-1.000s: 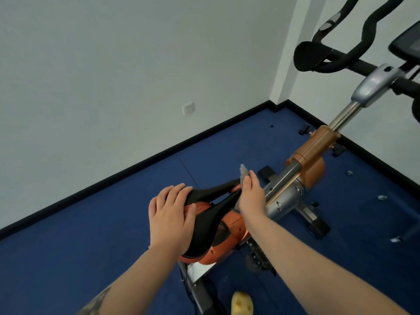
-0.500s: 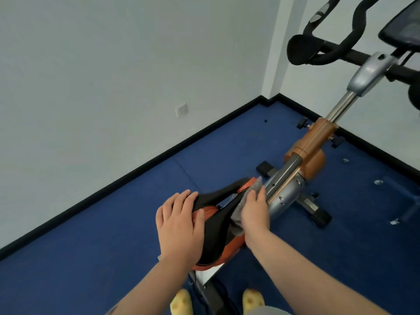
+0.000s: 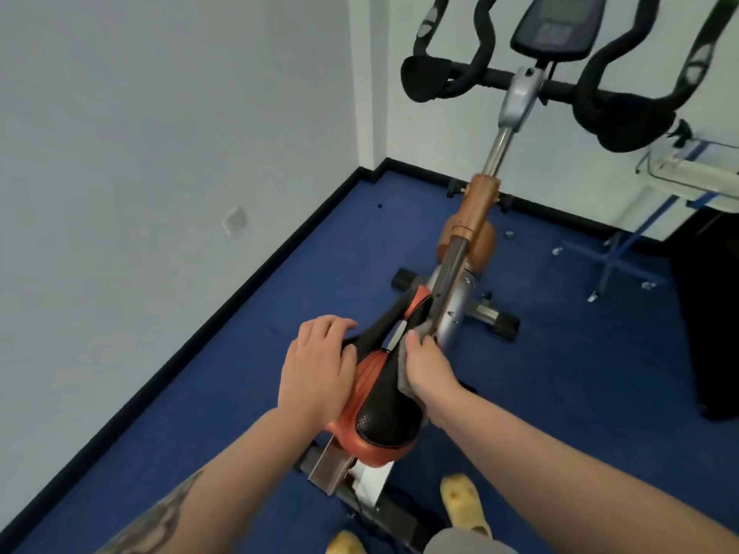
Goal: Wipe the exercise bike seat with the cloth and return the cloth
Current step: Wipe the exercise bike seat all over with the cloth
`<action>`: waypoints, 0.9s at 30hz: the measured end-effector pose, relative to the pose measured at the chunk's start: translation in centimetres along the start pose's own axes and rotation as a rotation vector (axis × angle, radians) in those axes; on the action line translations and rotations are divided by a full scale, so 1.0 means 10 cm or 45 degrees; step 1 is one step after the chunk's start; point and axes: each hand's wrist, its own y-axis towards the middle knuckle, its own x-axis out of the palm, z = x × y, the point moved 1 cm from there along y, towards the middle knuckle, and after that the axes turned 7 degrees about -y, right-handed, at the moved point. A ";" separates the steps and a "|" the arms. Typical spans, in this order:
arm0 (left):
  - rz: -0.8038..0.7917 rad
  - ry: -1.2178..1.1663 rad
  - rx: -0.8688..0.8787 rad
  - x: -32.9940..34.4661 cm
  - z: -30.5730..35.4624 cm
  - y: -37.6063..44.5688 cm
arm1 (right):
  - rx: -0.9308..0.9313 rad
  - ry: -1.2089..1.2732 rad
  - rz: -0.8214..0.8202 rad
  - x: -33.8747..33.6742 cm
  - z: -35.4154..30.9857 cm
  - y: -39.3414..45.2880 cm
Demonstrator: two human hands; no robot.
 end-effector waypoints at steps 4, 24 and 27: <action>-0.066 -0.156 -0.032 0.01 -0.03 0.01 | 0.074 -0.013 0.140 0.12 -0.11 -0.08; 0.008 -0.218 -0.126 0.05 -0.07 0.02 | -0.250 -0.343 0.136 0.26 0.20 -0.92; -0.011 -0.218 -0.128 0.04 -0.06 0.03 | -0.145 -0.392 0.073 0.23 0.13 -0.71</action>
